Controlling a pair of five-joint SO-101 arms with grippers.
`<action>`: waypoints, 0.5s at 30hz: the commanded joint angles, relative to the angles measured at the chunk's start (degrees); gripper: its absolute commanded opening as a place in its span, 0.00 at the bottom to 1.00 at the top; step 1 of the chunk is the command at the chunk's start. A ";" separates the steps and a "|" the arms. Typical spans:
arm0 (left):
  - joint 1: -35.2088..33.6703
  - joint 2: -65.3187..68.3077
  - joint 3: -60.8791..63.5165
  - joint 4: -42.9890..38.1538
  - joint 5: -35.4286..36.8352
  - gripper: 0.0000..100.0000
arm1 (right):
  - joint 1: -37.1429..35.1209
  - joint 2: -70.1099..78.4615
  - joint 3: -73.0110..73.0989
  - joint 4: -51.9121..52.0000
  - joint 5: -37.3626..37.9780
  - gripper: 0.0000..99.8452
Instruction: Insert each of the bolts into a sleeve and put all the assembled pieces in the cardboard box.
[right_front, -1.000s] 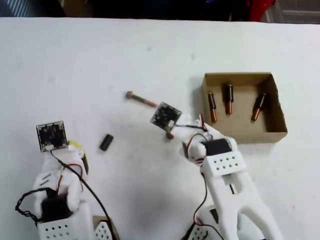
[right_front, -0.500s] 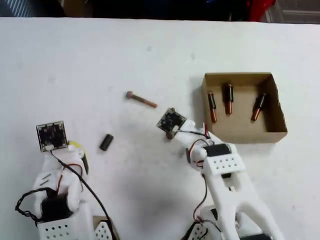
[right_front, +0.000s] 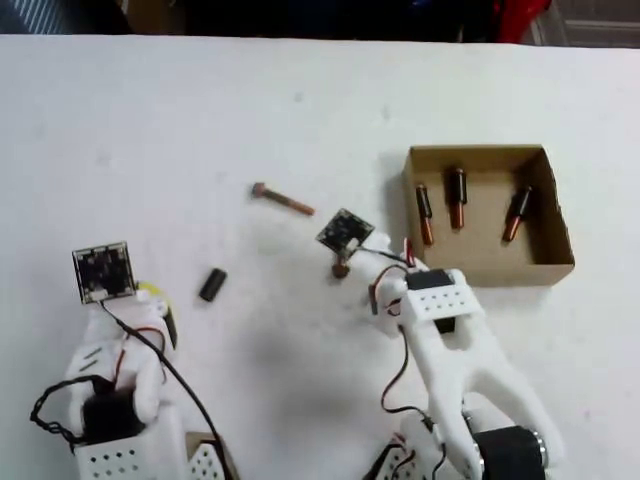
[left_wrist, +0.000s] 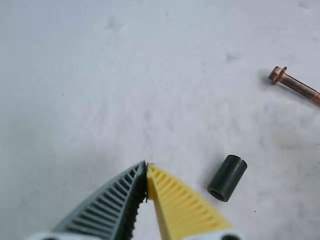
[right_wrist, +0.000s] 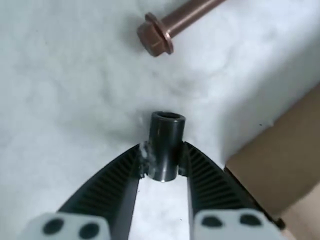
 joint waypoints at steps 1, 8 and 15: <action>-0.31 -0.75 -0.35 -1.32 -0.26 0.02 | -0.22 0.04 -2.29 -1.19 2.37 0.13; -0.31 -0.75 -0.35 -1.32 -0.26 0.02 | -0.22 0.13 -2.29 -1.19 2.64 0.15; -0.31 -0.75 -0.35 -1.32 -0.26 0.02 | -1.54 0.22 -2.29 -1.19 2.73 0.15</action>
